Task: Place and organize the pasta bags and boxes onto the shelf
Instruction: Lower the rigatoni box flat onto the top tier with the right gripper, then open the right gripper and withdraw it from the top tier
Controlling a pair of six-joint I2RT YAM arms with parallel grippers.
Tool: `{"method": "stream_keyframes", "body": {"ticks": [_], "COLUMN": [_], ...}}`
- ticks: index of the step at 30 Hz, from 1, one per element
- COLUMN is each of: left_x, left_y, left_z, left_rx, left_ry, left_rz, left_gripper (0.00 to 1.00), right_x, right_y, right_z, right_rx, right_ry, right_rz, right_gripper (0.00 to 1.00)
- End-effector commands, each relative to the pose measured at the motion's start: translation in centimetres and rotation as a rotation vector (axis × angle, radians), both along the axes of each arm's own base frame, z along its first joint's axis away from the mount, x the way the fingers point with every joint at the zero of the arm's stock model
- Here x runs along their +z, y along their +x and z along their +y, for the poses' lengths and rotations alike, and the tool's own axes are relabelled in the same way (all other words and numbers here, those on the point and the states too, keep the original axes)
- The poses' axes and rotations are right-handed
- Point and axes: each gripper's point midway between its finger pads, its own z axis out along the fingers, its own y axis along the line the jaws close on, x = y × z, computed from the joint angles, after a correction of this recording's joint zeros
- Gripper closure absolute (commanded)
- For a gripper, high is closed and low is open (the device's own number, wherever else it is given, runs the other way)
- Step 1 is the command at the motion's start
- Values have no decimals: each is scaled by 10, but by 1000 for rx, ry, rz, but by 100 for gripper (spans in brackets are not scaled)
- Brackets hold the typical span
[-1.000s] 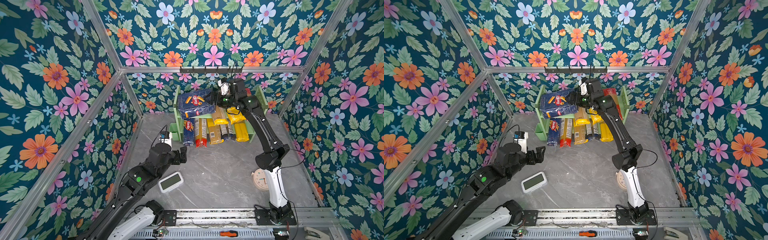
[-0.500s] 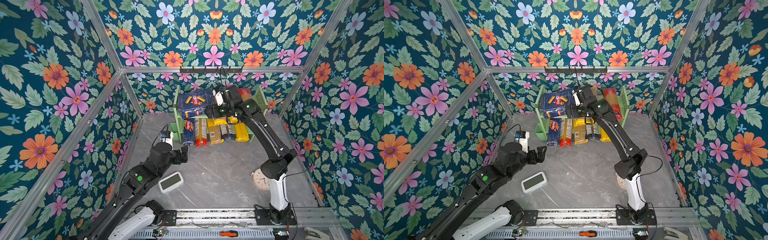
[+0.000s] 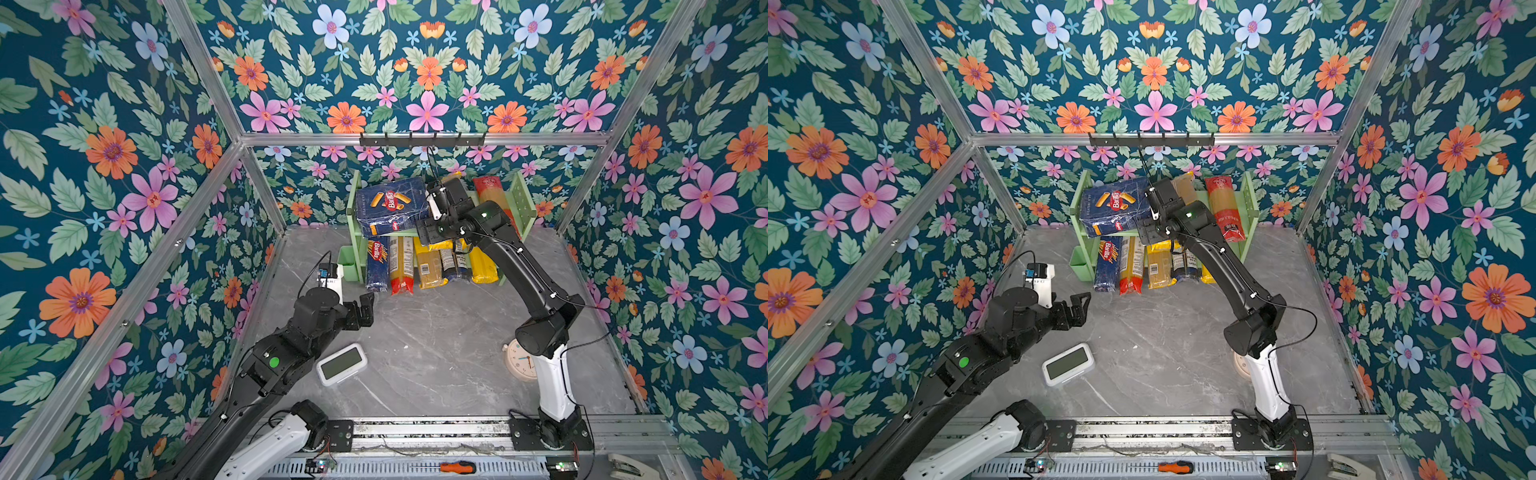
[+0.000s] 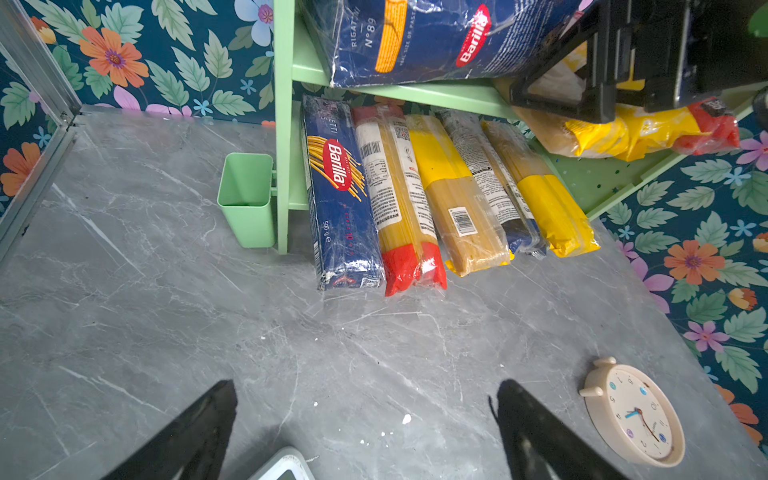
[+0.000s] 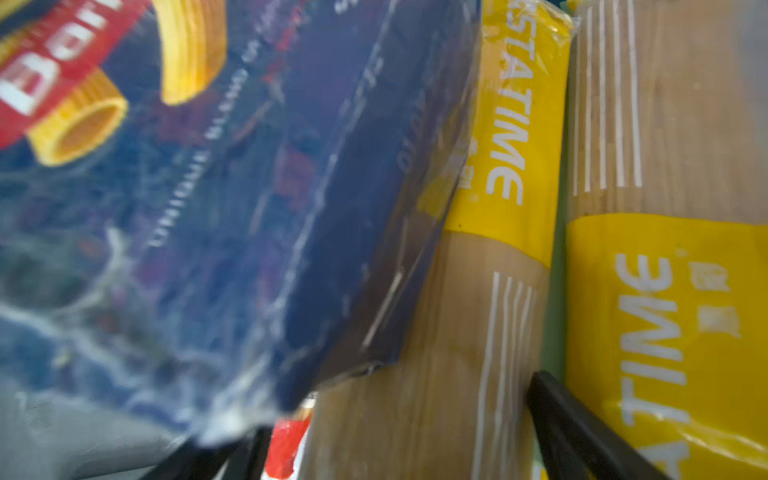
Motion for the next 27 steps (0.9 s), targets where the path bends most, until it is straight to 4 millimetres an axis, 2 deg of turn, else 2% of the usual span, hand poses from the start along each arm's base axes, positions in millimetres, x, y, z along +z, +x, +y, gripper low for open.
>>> {"method": "stream_keyframes", "body": {"ticks": [1,6,8,18,27], "left_x": [4,5,6,10,12], "left_y": [1,2,2,-1,-6], "left_z": [1,0,-1,3,7], "left_rx": [4,1,-2,2,2], "left_ry": [3,2,-1,-6,-12], "left_rz": [-16,-19,-21,-32,-38], "left_gripper": [0,0,0,0,0], "right_x": [-10,-12,-9,5,13], "right_y": [-5,-8,-9,-7,-4], "right_z": [-18,-36,-41,-70,-80], "right_rx": [-45,-94,-115,-224,-290], "right_ry": [-101,-172,-185,-271,-290], "right_rz": [25,28,16,-41,-72], "right_gripper": [15,44,50,56,56]}}
